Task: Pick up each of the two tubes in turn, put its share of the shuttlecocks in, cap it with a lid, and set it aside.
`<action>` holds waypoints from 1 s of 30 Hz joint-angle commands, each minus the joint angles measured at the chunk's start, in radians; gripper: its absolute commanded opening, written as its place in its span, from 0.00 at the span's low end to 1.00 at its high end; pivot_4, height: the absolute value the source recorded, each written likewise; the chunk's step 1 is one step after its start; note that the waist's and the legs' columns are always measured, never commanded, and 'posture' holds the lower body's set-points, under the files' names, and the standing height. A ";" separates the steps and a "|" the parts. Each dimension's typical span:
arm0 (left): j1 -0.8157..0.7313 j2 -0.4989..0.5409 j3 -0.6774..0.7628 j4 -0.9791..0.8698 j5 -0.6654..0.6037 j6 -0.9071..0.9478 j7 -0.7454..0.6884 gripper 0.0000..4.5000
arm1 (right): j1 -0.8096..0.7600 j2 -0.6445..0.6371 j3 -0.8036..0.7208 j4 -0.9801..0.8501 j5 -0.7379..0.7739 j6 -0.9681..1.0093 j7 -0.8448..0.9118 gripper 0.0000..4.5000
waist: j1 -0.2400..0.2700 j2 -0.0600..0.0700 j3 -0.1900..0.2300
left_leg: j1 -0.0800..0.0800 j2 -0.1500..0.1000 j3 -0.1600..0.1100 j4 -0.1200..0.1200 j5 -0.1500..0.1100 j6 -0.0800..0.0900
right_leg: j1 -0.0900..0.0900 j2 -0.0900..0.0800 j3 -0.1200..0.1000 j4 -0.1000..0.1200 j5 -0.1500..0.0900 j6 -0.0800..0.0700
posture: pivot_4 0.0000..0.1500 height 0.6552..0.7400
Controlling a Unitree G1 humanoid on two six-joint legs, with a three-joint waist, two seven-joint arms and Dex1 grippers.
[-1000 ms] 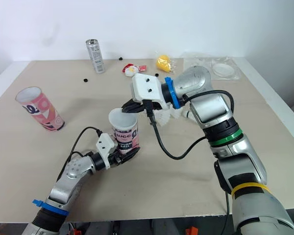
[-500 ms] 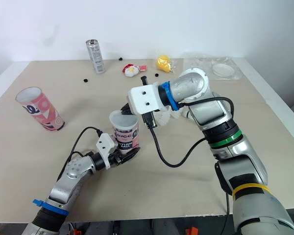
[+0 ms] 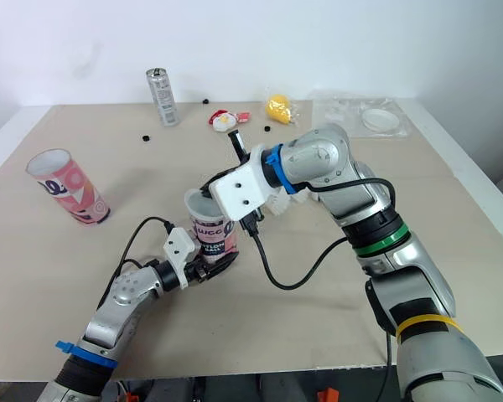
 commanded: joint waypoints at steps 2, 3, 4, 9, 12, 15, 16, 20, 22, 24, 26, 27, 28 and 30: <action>0.012 0.001 -0.031 0.028 0.017 0.019 -0.013 0.67 | 0.006 -0.029 0.043 -0.003 -0.040 -0.074 0.043 0.01 | 0.000 0.000 0.000 | 0.000 0.000 0.000 0.000 0.000 0.000 | 0.000 0.000 0.000 0.000 0.000 0.000 | 1.00 1.00; 0.012 0.001 -0.030 0.029 0.017 0.018 -0.013 0.67 | 0.002 -0.033 0.046 -0.001 -0.050 -0.088 0.041 0.01 | 0.001 0.000 0.000 | 0.000 0.000 0.000 0.000 0.000 0.000 | 0.000 0.000 0.000 0.000 0.000 0.000 | 1.00 1.00; 0.012 0.001 -0.030 0.029 0.017 0.018 -0.013 0.67 | 0.000 -0.030 0.043 0.000 -0.047 -0.087 0.038 0.01 | 0.001 0.000 0.000 | 0.000 0.000 0.000 0.000 0.000 0.000 | 0.000 -0.001 0.000 0.000 0.000 0.000 | 1.00 1.00; 0.008 0.001 -0.030 0.035 0.016 0.015 -0.015 0.67 | -0.033 -0.018 0.041 0.042 -0.111 -0.131 -0.025 0.01 | 0.001 0.000 0.000 | 0.000 -0.001 0.000 0.000 0.000 0.000 | 0.001 -0.001 0.000 -0.002 0.000 0.000 | 1.00 1.00; 0.006 0.002 -0.030 0.036 0.015 0.015 -0.016 0.67 | -0.050 -0.011 0.040 0.065 -0.144 -0.165 -0.059 0.01 | 0.000 0.000 0.000 | 0.000 0.000 0.001 0.000 0.000 0.001 | 0.001 -0.001 0.000 -0.002 0.000 -0.002 | 1.00 1.00; 0.005 0.002 -0.030 0.036 0.015 0.016 -0.017 0.67 | -0.058 -0.010 0.043 0.074 -0.153 -0.186 -0.071 0.01 | 0.000 0.000 0.000 | 0.000 0.000 0.001 0.000 0.001 0.002 | 0.001 -0.001 0.000 -0.002 0.000 -0.003 | 1.00 1.00; 0.005 0.003 -0.030 0.035 0.015 0.017 -0.017 0.67 | -0.058 -0.009 0.044 0.071 -0.150 -0.188 -0.070 0.01 | 0.000 0.000 0.000 | 0.001 0.000 0.001 0.000 0.001 0.002 | 0.001 -0.001 0.000 -0.002 0.000 -0.004 | 1.00 1.00; 0.005 0.005 -0.030 0.033 0.015 0.019 -0.018 0.67 | -0.059 -0.004 0.038 0.053 -0.127 -0.167 -0.066 0.01 | 0.000 0.000 0.000 | 0.001 0.000 0.002 0.000 0.002 0.002 | 0.000 -0.001 0.000 -0.002 0.001 -0.004 | 1.00 1.00; 0.006 0.005 -0.031 0.032 0.015 0.020 -0.018 0.67 | -0.045 0.006 0.028 0.030 -0.075 -0.100 -0.037 0.01 | 0.000 0.000 0.000 | 0.001 0.000 0.002 0.000 0.002 0.003 | 0.000 -0.001 0.000 -0.002 0.001 -0.004 | 1.00 1.00; 0.007 0.005 -0.031 0.031 0.016 0.020 -0.018 0.67 | -0.030 0.018 0.012 -0.007 -0.011 -0.002 -0.013 0.01 | 0.000 0.000 0.000 | 0.001 0.000 0.002 0.000 0.002 0.003 | 0.000 -0.001 0.000 -0.002 0.001 -0.004 | 1.00 1.00; 0.007 0.006 -0.031 0.031 0.015 0.020 -0.019 0.67 | -0.039 0.029 -0.012 -0.030 0.040 0.099 0.004 0.08 | 0.000 0.000 0.000 | 0.001 0.000 0.002 -0.001 0.002 0.003 | 0.001 -0.001 0.000 -0.002 0.001 -0.004 | 1.00 1.00; 0.007 0.006 -0.031 0.031 0.015 0.020 -0.020 0.67 | -0.050 0.029 -0.025 -0.030 0.066 0.144 0.016 0.08 | 0.000 0.000 0.000 | 0.001 0.000 0.002 -0.001 0.002 0.003 | 0.000 -0.001 0.000 -0.002 0.001 -0.004 | 1.00 1.00; 0.007 0.006 -0.032 0.031 0.015 0.020 -0.020 0.67 | -0.073 0.030 -0.038 -0.001 0.068 0.141 0.010 0.08 | 0.000 0.000 0.000 | 0.001 0.000 0.002 -0.001 0.002 0.003 | 0.001 -0.001 0.000 -0.002 0.001 -0.004 | 1.00 1.00; 0.007 0.005 -0.033 0.031 0.015 0.021 -0.021 0.67 | -0.097 0.036 -0.058 0.027 0.077 0.155 0.002 0.17 | 0.000 0.000 0.000 | 0.001 0.000 0.002 -0.001 0.002 0.003 | 0.000 -0.002 0.000 -0.002 0.001 -0.004 | 1.00 1.00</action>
